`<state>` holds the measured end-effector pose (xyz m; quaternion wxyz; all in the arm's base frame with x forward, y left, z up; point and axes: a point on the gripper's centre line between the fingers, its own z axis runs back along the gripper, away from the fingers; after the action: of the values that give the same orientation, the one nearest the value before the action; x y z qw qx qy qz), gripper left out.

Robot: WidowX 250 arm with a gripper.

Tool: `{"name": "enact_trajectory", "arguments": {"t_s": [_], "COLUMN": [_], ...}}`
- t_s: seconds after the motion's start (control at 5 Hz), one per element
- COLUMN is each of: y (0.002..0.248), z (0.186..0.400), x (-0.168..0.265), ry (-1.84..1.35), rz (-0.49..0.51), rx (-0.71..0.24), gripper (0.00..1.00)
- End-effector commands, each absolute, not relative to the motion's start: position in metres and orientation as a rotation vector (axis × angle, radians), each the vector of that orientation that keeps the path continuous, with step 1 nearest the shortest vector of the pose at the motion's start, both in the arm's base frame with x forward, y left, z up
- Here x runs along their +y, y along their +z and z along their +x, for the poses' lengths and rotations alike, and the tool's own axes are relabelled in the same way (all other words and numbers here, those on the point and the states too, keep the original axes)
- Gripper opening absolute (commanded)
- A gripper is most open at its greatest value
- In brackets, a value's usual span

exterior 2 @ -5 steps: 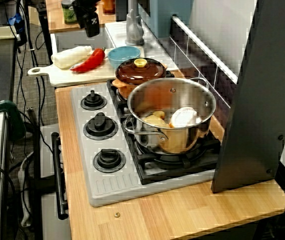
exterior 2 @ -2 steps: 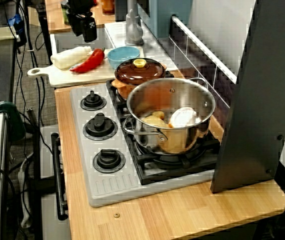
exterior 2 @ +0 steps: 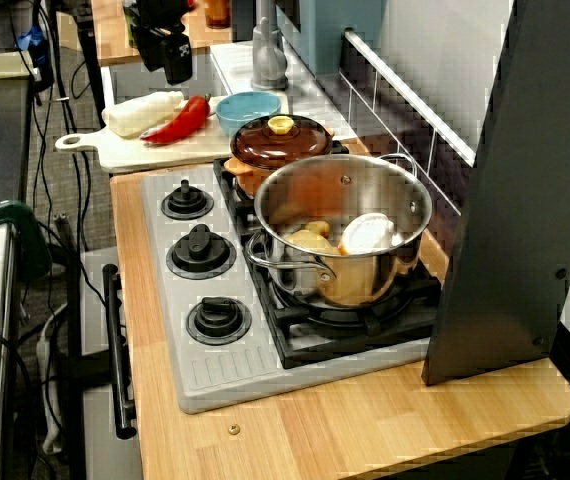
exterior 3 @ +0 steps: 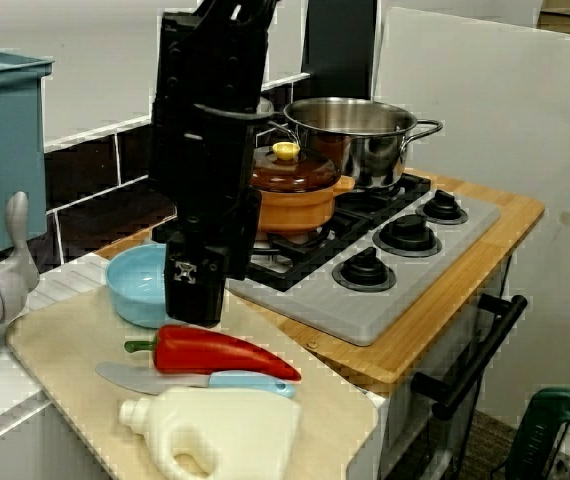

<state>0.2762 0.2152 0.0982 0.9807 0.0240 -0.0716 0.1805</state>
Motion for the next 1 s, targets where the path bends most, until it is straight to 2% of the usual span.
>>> {"name": "enact_trajectory", "arguments": {"t_s": [0.0, 0.4, 0.8], "y": [0.126, 0.121, 0.109], "z": [0.27, 0.261, 0.259], "x": [0.25, 0.269, 0.262], "ry": [0.437, 0.496, 0.486], "rz": [0.085, 0.068, 0.047], "rx": [-0.142, -0.15, -0.183], "gripper": [1.0, 1.0, 1.0]}}
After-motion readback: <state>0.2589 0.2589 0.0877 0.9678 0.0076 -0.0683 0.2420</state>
